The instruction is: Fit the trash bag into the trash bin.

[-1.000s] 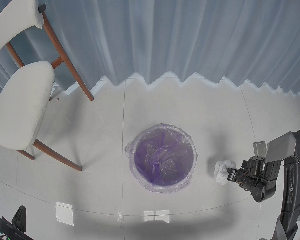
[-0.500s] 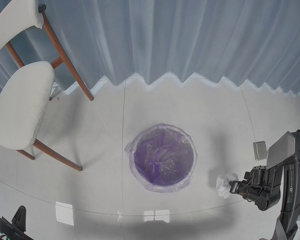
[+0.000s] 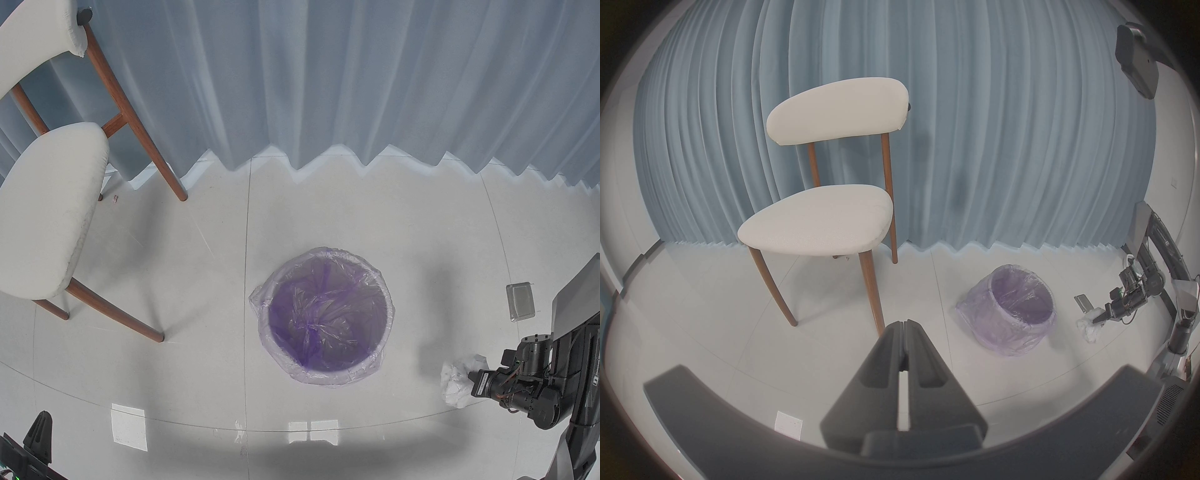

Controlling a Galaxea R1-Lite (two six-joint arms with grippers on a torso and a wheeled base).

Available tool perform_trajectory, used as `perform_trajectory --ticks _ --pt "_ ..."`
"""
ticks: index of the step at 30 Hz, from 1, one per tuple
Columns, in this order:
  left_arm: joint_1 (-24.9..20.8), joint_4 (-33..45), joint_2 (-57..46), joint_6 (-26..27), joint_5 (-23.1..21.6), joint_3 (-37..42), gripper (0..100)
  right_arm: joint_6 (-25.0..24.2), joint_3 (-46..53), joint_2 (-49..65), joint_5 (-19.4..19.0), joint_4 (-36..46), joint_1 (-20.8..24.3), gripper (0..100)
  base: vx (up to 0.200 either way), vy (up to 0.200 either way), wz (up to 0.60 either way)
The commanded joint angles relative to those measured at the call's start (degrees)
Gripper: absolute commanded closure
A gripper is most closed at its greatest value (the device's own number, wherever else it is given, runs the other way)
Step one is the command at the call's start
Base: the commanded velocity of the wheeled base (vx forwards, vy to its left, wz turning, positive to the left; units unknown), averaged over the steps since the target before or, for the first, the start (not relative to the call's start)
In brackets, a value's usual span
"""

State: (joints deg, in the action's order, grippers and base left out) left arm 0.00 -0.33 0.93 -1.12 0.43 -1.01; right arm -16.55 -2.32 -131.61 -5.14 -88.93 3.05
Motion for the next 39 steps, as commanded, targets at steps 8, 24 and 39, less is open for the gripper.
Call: perform_trajectory --ticks 8,24,39 --pt "0.0 0.0 -0.9 0.0 0.0 0.9 100 -0.2 2.3 10.8 2.3 -1.0 0.8 100 0.000 0.000 0.00" --pt "0.0 0.0 -0.9 0.0 0.0 0.9 100 -3.0 2.3 29.2 6.9 16.3 9.5 100 0.000 0.000 0.00" --pt "0.0 0.0 -0.9 0.0 0.0 0.9 100 -2.4 2.3 60.9 6.7 47.7 13.7 100 0.000 0.000 0.00"
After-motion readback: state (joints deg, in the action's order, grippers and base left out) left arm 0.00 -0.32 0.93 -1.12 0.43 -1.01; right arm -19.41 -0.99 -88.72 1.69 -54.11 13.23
